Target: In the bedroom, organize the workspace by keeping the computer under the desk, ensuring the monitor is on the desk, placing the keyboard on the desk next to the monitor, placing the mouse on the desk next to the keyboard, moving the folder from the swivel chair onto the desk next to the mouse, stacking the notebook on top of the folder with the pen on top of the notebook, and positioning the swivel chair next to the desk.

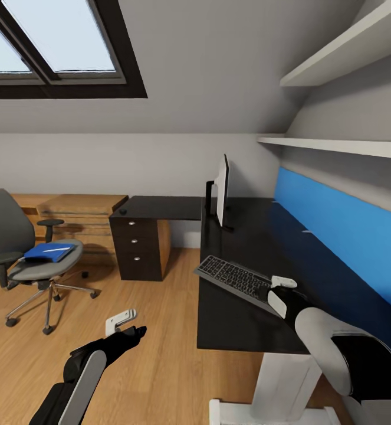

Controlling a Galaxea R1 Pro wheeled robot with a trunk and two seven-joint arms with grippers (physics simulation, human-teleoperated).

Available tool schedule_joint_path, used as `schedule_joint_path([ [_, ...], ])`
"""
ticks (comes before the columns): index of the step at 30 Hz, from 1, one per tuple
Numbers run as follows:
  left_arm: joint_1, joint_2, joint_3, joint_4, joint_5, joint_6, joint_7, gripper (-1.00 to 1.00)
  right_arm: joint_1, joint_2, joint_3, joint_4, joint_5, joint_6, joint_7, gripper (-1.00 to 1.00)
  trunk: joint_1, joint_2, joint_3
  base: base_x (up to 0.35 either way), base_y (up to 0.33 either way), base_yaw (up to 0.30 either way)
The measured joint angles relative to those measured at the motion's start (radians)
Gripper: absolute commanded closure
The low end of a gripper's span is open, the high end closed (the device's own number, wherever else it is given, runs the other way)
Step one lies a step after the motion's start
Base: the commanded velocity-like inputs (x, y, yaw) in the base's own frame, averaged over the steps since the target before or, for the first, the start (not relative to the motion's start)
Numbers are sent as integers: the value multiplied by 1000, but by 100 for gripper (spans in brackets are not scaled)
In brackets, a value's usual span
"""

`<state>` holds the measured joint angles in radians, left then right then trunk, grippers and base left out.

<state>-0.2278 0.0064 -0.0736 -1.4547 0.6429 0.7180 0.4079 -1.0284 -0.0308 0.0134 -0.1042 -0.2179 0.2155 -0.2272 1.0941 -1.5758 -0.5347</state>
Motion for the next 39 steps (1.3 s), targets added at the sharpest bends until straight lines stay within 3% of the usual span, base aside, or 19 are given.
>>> schedule_joint_path([
  [19,0,0,0,18,0,0,0,-100,1,0,2,5,-9,-39,-1,-100,-73,133,59,0,0,0],
  [31,0,0,0,20,-1,0,-1,-100,2,0,2,5,-7,-43,-1,-100,-73,133,59,0,0,0],
  [39,0,0,0,20,-3,-1,-1,-100,2,2,4,5,-7,-45,-1,-100,-73,133,59,211,0,0],
])
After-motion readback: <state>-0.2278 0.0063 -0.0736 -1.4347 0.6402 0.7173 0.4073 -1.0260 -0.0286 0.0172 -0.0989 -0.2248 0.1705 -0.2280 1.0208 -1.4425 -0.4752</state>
